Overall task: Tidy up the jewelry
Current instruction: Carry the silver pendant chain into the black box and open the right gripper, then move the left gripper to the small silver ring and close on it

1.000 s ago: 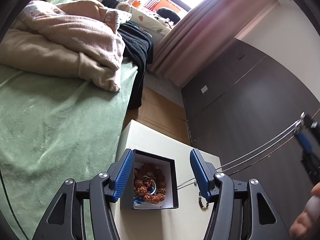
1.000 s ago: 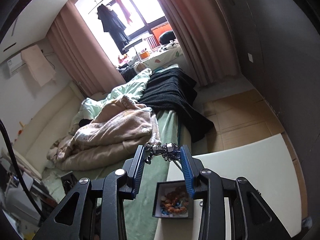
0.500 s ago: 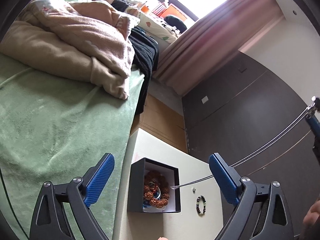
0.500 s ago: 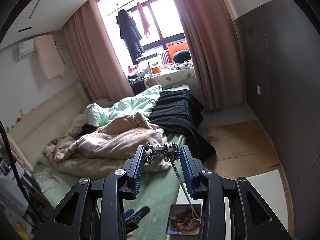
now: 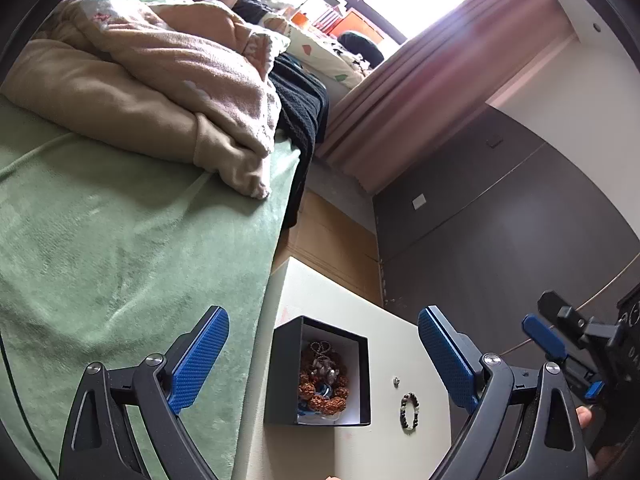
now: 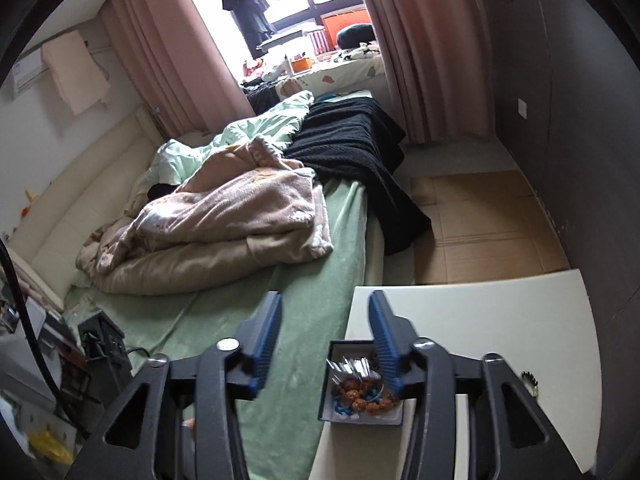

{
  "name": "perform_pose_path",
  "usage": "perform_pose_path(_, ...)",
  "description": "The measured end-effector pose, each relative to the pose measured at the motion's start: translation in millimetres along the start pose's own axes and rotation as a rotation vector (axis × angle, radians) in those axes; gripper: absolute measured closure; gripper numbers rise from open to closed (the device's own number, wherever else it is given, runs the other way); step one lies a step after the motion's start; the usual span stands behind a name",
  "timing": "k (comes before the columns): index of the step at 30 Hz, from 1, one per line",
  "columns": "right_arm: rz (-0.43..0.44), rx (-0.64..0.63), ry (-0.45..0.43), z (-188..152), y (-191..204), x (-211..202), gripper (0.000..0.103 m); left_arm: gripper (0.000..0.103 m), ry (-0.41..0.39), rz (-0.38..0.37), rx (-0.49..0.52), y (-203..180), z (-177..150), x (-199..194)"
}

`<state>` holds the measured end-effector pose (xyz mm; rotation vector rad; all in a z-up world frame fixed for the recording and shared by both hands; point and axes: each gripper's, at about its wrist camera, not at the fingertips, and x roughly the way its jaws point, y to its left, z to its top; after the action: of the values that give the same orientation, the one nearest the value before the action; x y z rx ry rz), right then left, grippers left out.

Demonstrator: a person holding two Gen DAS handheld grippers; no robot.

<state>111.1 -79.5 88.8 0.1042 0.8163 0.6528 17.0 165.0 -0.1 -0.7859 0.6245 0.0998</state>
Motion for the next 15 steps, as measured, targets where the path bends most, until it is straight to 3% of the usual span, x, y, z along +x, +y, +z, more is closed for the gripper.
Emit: perform_pose_path(15, -0.082, 0.183, -0.016, -42, -129, -24, 0.044, 0.007, 0.067, 0.033, 0.2, -67, -35, 40)
